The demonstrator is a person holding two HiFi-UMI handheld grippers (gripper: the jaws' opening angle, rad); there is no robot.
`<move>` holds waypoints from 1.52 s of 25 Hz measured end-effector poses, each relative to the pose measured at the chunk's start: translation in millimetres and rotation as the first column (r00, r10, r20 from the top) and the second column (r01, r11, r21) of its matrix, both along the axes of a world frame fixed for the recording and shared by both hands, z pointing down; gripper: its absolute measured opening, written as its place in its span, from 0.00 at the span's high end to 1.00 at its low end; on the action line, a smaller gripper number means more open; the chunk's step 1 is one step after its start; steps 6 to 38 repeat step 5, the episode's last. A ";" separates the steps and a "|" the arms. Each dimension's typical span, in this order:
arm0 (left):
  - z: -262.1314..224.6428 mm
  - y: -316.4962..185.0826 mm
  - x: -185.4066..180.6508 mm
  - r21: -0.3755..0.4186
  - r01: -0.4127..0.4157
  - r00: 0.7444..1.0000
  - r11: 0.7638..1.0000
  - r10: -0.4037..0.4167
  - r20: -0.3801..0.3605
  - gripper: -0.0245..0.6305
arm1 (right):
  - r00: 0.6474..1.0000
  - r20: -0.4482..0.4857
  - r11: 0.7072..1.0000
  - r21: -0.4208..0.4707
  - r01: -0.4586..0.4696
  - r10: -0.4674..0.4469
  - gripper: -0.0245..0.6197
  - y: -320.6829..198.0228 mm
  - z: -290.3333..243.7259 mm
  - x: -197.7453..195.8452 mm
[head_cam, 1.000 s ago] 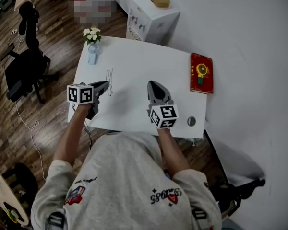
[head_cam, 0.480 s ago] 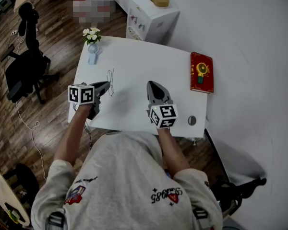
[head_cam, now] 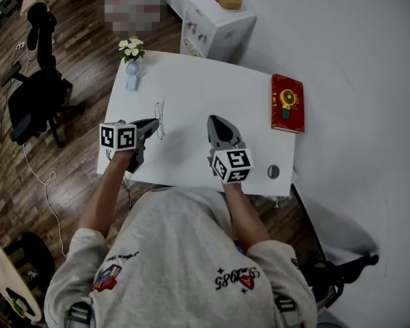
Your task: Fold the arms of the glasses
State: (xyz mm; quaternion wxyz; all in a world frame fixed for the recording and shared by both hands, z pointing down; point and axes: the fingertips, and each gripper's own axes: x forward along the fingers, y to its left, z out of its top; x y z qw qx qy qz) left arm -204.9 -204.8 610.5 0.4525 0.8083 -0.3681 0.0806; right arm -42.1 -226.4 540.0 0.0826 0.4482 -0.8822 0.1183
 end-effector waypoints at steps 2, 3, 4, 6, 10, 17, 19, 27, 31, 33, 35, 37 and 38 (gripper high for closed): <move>1.4 1.5 1.3 -0.003 -0.001 1.000 1.000 0.001 -0.003 0.94 | 1.000 0.002 1.000 0.002 0.001 -0.001 0.96 0.5 -0.5 -0.5; 1.7 2.0 1.7 -0.004 -0.001 1.000 1.000 0.001 -0.004 0.94 | 1.000 0.003 1.000 0.003 0.002 -0.002 0.96 0.6 -0.8 -0.6; 2.0 2.4 1.8 -0.005 -0.001 1.000 1.000 0.001 -0.004 0.94 | 1.000 0.003 1.000 0.004 0.002 -0.002 0.96 0.7 -1.3 -0.7; 2.2 2.7 1.8 -0.006 0.000 1.000 1.000 0.000 -0.005 0.94 | 1.000 0.004 1.000 0.005 0.002 -0.002 0.96 0.7 -1.7 -0.7; 2.2 2.7 1.8 -0.006 0.000 1.000 1.000 0.000 -0.005 0.94 | 1.000 0.004 1.000 0.005 0.002 -0.002 0.96 0.7 -1.7 -0.7; 2.2 2.7 1.8 -0.006 0.000 1.000 1.000 0.000 -0.005 0.94 | 1.000 0.004 1.000 0.005 0.002 -0.002 0.96 0.7 -1.7 -0.7; 2.2 2.7 1.8 -0.006 0.000 1.000 1.000 0.000 -0.005 0.94 | 1.000 0.004 1.000 0.005 0.002 -0.002 0.96 0.7 -1.7 -0.7; 2.2 2.7 1.8 -0.006 0.000 1.000 1.000 0.000 -0.005 0.94 | 1.000 0.004 1.000 0.005 0.002 -0.002 0.96 0.7 -1.7 -0.7; 2.2 2.7 1.8 -0.006 0.000 1.000 1.000 0.000 -0.005 0.94 | 1.000 0.004 1.000 0.005 0.002 -0.002 0.96 0.7 -1.7 -0.7; 2.2 2.7 1.8 -0.006 0.000 1.000 1.000 0.000 -0.005 0.94 | 1.000 0.004 1.000 0.005 0.002 -0.002 0.96 0.7 -1.7 -0.7; 2.2 2.7 1.8 -0.006 0.000 1.000 1.000 0.000 -0.005 0.94 | 1.000 0.004 1.000 0.005 0.002 -0.002 0.96 0.7 -1.7 -0.7; 2.2 2.7 1.8 -0.006 0.000 1.000 1.000 0.000 -0.005 0.94 | 1.000 0.004 1.000 0.005 0.002 -0.002 0.96 0.7 -1.7 -0.7; 2.2 2.7 1.8 -0.006 0.000 1.000 1.000 0.000 -0.005 0.94 | 1.000 0.004 1.000 0.005 0.002 -0.002 0.96 0.7 -1.7 -0.7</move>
